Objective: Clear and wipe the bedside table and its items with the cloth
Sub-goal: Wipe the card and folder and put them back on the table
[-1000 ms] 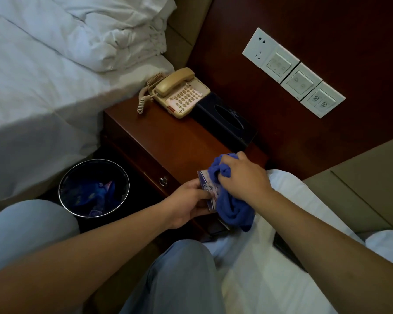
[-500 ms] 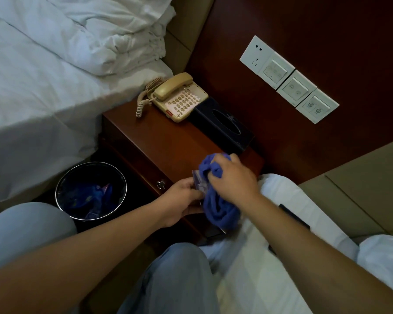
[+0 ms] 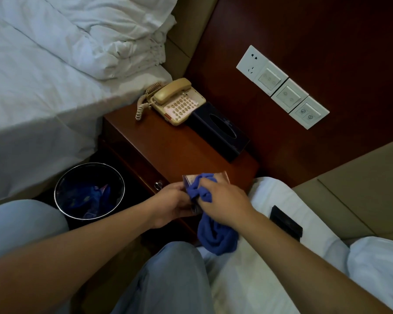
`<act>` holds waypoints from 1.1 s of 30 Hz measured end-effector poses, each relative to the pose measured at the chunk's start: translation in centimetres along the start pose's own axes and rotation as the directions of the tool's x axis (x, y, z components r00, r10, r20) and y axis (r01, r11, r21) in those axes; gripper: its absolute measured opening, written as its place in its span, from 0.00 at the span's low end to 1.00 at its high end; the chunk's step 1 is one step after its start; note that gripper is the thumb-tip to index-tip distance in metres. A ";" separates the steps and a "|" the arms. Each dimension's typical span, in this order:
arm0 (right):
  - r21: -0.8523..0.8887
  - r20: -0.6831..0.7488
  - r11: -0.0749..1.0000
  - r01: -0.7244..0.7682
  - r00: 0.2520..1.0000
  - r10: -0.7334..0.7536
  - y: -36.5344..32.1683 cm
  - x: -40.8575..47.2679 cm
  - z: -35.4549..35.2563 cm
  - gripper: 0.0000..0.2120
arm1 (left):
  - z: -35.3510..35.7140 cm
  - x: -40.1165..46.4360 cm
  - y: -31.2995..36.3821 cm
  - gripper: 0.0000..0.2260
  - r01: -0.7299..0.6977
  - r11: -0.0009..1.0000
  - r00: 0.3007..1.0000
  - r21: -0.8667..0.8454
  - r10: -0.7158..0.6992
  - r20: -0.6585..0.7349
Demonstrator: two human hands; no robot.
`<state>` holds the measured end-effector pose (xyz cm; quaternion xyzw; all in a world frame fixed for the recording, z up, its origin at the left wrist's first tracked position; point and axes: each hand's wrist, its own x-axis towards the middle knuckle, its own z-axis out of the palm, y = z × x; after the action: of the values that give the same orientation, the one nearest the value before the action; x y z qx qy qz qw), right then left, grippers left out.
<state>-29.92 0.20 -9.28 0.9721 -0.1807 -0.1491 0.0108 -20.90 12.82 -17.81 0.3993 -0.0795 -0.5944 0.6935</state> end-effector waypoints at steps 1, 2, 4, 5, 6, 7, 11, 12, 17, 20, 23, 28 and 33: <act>0.001 0.014 1.000 -0.012 1.000 0.012 0.6 0.1 -0.5 0.11 | 0.2 -0.2 0.2 0.25 0.016 1.000 1.000 -0.026 -0.015 0.005; -0.001 0.024 0.999 -0.033 0.999 0.033 1.1 0.4 -1.1 0.11 | 0.4 -0.5 0.5 0.24 0.019 0.999 1.000 -0.042 -0.019 0.013; -0.020 0.016 0.998 -0.051 0.999 0.052 1.4 0.8 -1.7 0.11 | 0.7 -0.7 0.9 0.20 0.002 0.999 1.000 -0.054 -0.001 0.001; -0.052 -0.006 0.998 -0.031 1.000 0.031 0.9 0.9 -1.5 0.12 | 0.7 -0.6 1.1 0.18 0.001 0.998 1.000 -0.066 -0.002 -0.024; -0.091 -0.024 0.996 0.011 1.000 -0.013 0.0 0.7 -1.4 0.14 | 0.7 -0.5 1.3 0.17 0.007 0.996 0.998 -0.085 -0.012 -0.058; -0.118 -0.029 0.991 0.061 0.997 -0.065 -1.1 0.4 -1.2 0.17 | 0.5 -0.3 1.2 0.16 0.013 0.995 0.996 -0.094 -0.021 -0.090; -0.040 -0.007 0.977 0.210 0.978 -0.211 -4.0 -1.5 -0.6 0.16 | -0.3 0.5 0.8 0.19 0.008 0.993 0.981 -0.120 -0.031 -0.189; -0.044 -0.018 0.972 0.230 0.973 -0.231 -3.8 -1.7 -0.7 0.16 | -0.2 0.7 0.9 0.20 -0.005 0.994 0.976 -0.110 -0.019 -0.217; -0.003 -0.037 1.000 -0.006 0.999 0.006 0.2 1.0 -1.5 0.10 | -0.1 1.3 1.8 0.15 -0.116 0.989 0.950 -0.096 0.082 -0.303; 0.090 -0.063 0.986 -0.138 0.988 0.143 0.1 1.5 -1.4 0.10 | -0.2 1.0 2.0 0.13 -0.136 0.987 0.943 -0.088 0.101 -0.316; 0.005 -0.065 0.999 0.047 0.997 -0.047 -2.5 -0.7 -0.7 0.12 | -0.2 0.7 1.8 0.11 -0.126 0.990 0.932 -0.067 0.095 -0.349; 0.054 -0.047 0.995 -0.081 0.995 0.084 0.0 0.9 -1.0 0.10 | 0.3 1.0 1.2 0.08 -0.115 0.990 0.950 -0.076 0.087 -0.301; -0.015 -0.077 0.992 -0.127 0.989 0.125 -0.9 0.4 -1.1 0.16 | 0.1 0.7 1.4 0.10 -0.094 0.994 0.955 -0.049 0.076 -0.285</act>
<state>-28.91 0.90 -8.38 0.9636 -0.2397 -0.1128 0.0367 -19.72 12.15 -17.10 0.4547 0.0218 -0.5029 0.7348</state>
